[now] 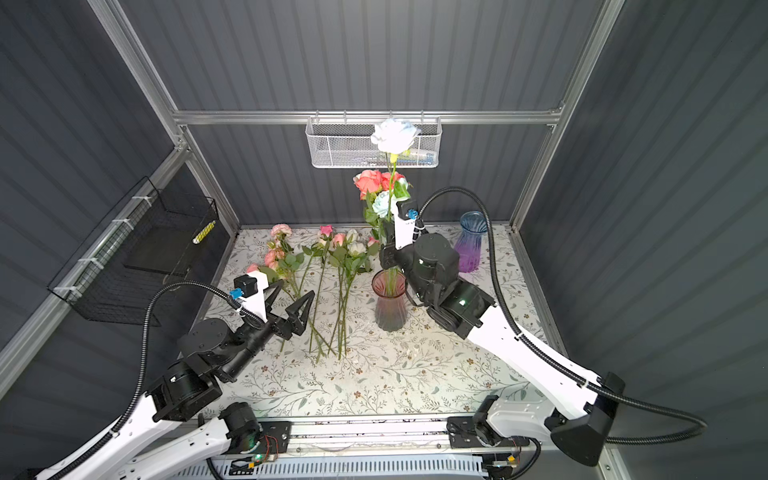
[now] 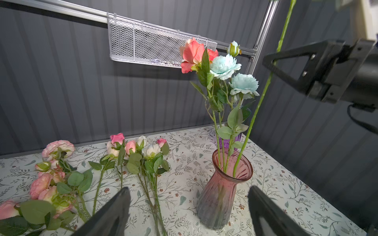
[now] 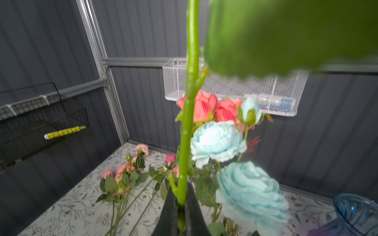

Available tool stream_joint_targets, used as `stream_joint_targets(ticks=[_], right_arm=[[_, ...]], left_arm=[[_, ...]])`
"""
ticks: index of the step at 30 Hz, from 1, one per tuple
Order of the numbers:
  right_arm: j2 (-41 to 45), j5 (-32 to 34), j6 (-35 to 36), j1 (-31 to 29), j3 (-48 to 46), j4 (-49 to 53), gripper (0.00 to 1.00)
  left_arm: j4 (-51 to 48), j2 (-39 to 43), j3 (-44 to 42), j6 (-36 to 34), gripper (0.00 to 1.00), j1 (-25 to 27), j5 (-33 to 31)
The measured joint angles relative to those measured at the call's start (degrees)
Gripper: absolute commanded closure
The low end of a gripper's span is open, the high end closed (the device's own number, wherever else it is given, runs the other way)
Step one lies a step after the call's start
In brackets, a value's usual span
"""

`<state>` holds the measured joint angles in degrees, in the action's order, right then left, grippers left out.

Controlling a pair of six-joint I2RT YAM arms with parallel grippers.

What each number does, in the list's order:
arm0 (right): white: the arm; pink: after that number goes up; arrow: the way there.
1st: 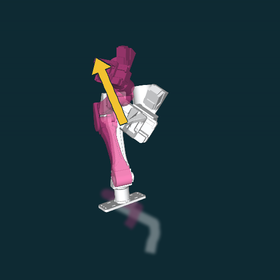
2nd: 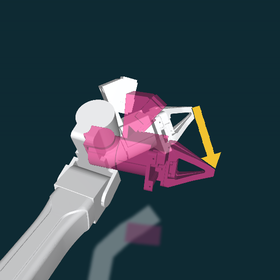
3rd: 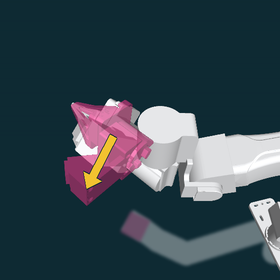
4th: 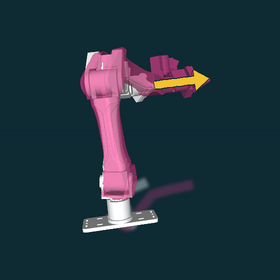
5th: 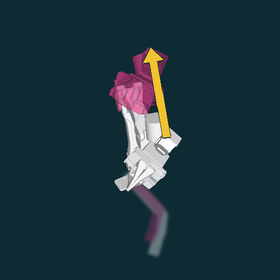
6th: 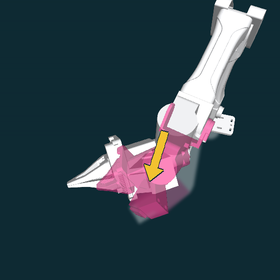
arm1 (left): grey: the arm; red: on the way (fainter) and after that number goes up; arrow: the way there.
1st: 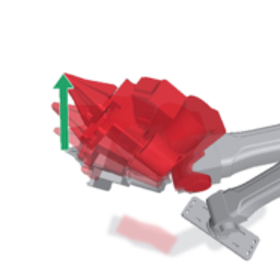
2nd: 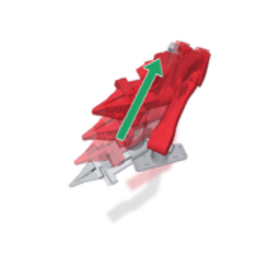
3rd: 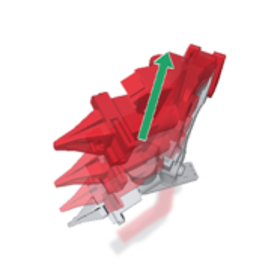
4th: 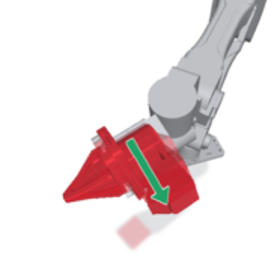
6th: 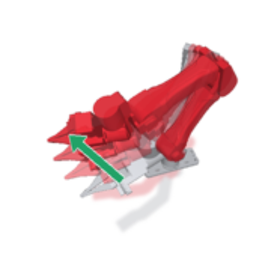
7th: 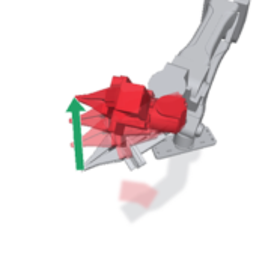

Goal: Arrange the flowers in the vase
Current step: 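Lower the white rose stem into the pink vase with the right gripper, then open the right gripper and draw back while the left reaches to the pile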

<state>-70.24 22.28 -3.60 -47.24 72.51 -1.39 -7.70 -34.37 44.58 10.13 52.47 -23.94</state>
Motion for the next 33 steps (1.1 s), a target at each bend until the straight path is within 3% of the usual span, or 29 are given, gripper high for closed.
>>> stream_joint_targets(ticks=[17, 27, 33], right_arm=[[4.11, -1.75, -6.99, -0.17, -9.84, 4.20, 0.63], [11.69, -3.45, -9.07, -1.38, -13.22, 5.66, 0.57], [21.27, -1.81, -10.60, -2.54, -18.40, 6.08, 0.54]], left_arm=[[-0.02, -5.66, -0.50, 0.15, 0.08, 0.00, -0.50], [1.25, -9.40, -0.50, 0.92, 0.08, 0.00, -1.25], [1.64, -15.15, -0.28, 2.69, 0.16, -0.04, -8.70]])
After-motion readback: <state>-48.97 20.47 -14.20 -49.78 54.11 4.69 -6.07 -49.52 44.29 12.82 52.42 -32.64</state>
